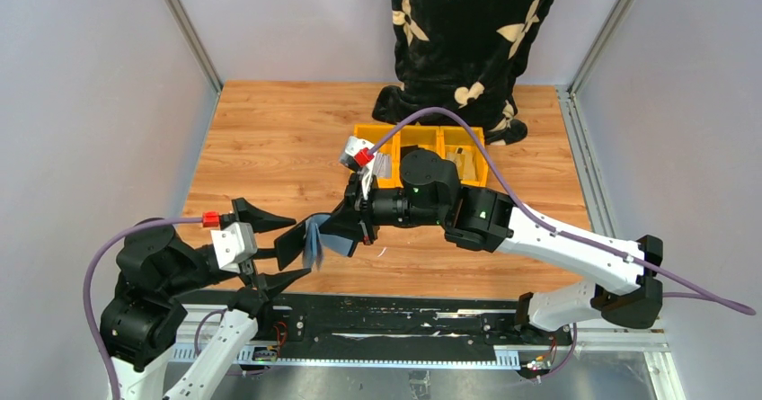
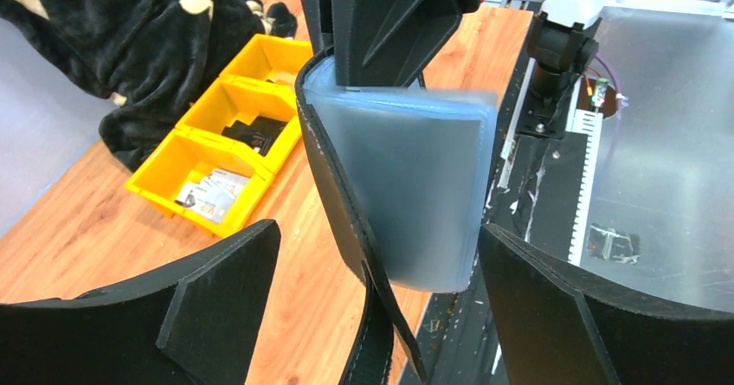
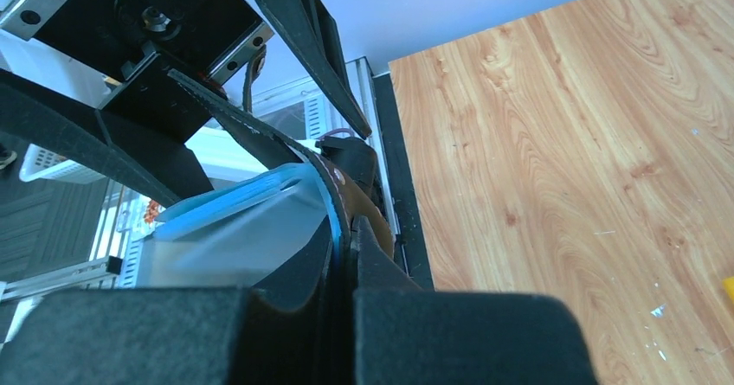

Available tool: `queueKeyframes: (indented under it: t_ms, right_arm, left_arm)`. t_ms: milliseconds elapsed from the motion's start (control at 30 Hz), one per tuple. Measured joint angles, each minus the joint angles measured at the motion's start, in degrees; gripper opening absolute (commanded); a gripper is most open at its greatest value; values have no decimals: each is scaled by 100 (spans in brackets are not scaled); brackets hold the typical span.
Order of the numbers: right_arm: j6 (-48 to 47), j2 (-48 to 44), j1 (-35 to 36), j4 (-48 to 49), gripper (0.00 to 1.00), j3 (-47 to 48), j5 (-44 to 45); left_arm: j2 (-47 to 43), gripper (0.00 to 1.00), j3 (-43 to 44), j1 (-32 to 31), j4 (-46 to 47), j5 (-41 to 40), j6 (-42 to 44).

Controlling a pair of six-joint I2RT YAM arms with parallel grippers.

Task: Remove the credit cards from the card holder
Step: Remove the credit card from the card holder.

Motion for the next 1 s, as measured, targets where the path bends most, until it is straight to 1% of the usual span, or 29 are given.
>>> queueKeyframes:
  t_ms: [233, 333, 400, 500, 667, 733, 867, 1000]
  right_arm:
    - [144, 4, -52, 122, 0, -7, -496]
    - [251, 55, -52, 153, 0, 0, -531]
    - [339, 144, -52, 70, 0, 83, -435]
    - [435, 413, 15, -129, 0, 398, 39]
    - [455, 990, 385, -708, 0, 1156, 1447]
    - [455, 1128, 514, -857, 0, 1333, 1792]
    - [433, 1327, 702, -1080, 0, 1641, 2310]
    - [417, 1366, 780, -1220, 0, 1799, 2671]
  left_arm:
    - [105, 95, 0, 0, -24, 98, -39]
    - [170, 100, 0, 0, -20, -37, -46]
    - [192, 100, 0, 0, -4, -153, -96]
    - [192, 100, -2, 0, 85, -317, -214]
    - [173, 100, -59, 0, 223, -378, -372]
    - [153, 100, -116, 0, 243, -387, -387]
    - [46, 100, -299, 0, 251, -599, -275]
    - [-66, 97, -426, 0, 330, -1019, -120]
